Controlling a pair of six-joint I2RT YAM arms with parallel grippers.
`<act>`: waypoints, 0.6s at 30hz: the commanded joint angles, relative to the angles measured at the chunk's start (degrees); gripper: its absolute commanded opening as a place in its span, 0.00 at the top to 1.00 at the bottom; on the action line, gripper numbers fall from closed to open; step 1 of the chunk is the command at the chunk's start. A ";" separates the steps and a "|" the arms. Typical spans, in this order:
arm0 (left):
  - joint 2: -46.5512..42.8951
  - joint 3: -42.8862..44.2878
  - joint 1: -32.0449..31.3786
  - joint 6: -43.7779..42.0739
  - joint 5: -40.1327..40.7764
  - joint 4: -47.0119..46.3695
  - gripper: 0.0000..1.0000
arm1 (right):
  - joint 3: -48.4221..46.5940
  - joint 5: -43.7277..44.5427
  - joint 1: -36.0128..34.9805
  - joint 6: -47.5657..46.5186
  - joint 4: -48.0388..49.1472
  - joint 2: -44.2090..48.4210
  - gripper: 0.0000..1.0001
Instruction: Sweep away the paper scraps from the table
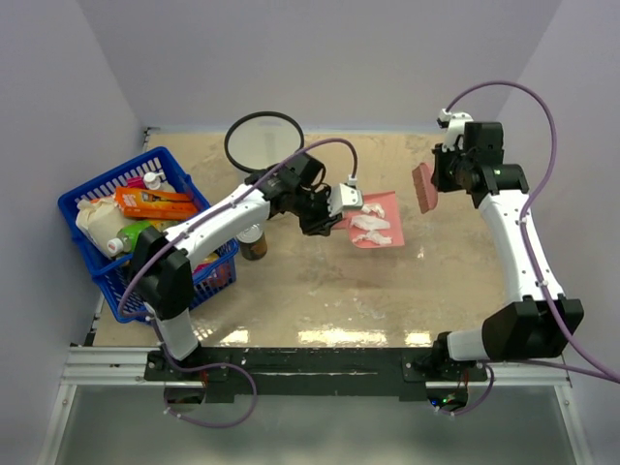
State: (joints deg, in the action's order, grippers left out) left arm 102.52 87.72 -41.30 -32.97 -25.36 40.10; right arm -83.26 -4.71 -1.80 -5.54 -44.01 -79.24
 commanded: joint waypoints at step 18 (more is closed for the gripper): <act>-10.49 22.57 18.87 3.97 4.45 12.72 1.00 | 3.63 -1.87 0.57 6.67 3.93 -0.30 1.00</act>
State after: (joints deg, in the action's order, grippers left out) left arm 95.77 105.78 -26.06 -29.36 -23.03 52.12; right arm -80.62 -3.14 -1.43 -2.07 -42.30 -81.58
